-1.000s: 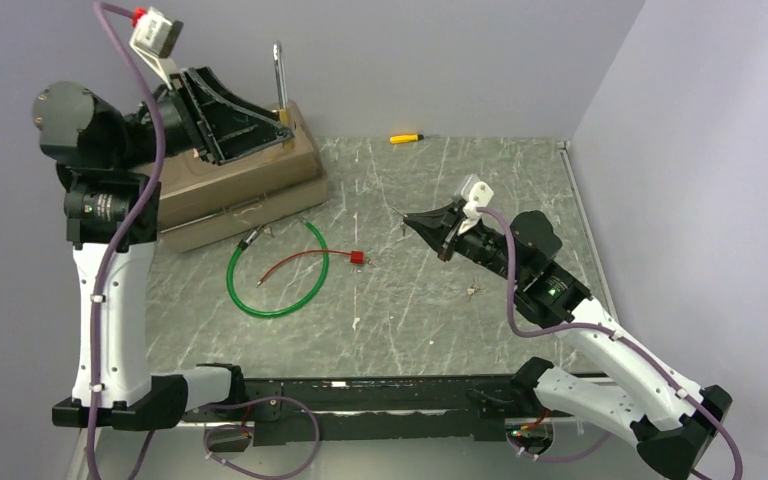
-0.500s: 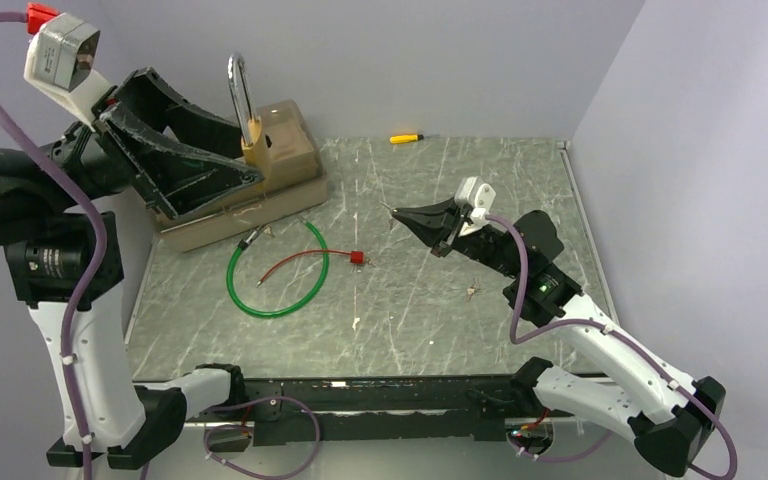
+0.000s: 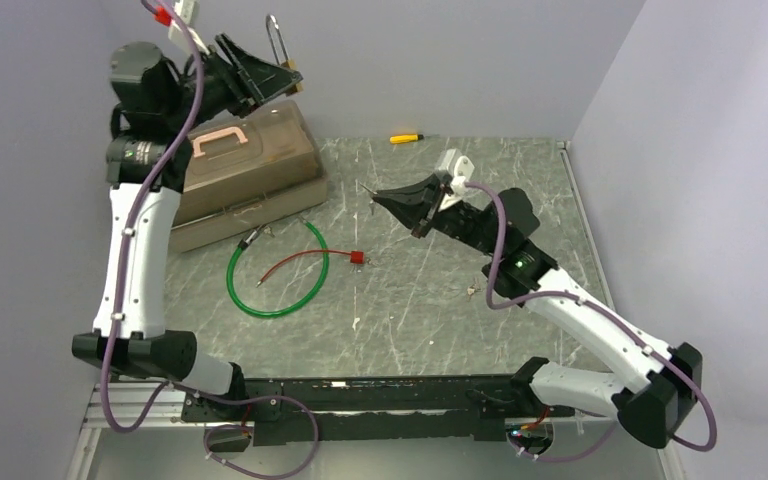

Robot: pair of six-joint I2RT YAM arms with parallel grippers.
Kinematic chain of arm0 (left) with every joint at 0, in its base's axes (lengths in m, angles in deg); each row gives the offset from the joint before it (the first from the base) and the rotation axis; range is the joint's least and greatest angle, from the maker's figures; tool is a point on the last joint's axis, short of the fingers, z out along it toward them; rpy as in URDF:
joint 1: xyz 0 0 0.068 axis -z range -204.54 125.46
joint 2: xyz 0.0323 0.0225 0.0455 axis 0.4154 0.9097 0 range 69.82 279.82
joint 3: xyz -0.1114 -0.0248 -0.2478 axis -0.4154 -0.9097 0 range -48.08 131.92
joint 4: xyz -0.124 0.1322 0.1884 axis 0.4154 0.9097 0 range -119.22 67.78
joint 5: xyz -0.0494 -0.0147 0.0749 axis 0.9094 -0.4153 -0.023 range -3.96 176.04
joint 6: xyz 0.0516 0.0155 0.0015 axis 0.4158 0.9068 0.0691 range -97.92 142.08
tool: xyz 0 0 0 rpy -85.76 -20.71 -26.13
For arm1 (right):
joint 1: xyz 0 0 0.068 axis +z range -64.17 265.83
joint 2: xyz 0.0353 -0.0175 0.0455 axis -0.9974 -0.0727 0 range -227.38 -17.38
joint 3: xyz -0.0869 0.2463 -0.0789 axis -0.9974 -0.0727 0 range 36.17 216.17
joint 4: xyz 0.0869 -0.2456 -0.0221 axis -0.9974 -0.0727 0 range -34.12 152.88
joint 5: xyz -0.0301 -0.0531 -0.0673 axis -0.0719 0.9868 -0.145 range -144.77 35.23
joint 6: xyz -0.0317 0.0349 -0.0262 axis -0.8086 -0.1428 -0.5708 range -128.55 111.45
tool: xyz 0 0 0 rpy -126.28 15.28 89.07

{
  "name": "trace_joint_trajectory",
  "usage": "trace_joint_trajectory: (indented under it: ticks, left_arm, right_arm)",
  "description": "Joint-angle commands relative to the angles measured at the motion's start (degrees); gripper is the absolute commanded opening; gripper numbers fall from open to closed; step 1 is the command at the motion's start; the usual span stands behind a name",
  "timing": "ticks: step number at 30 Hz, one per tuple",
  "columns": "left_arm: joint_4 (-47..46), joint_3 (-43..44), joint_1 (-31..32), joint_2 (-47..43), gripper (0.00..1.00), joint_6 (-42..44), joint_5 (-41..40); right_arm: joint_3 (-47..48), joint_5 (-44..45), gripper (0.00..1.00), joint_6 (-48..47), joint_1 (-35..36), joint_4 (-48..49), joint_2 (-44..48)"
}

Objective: Unlock with the key
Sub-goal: Place the lock at the center of the board.

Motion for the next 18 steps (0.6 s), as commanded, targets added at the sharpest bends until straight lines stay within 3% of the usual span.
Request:
trace_joint_trajectory:
  ticks: [1, 12, 18]
  left_arm:
    - [-6.9, -4.9, 1.2, -4.2, 0.00, -6.3, -7.2]
    - [-9.8, -36.1, -2.6, -14.8, 0.00, -17.2, -5.4]
    - [-0.3, -47.3, -2.0, -20.6, 0.00, -11.7, -7.7]
  right_arm:
    - [4.7, 0.3, 0.00, 5.0, 0.2, 8.2, -4.2]
    - [11.4, 1.0, 0.00, 6.7, 1.2, 4.4, -14.9]
    - [6.5, 3.9, 0.00, 4.3, 1.8, -1.4, -11.0]
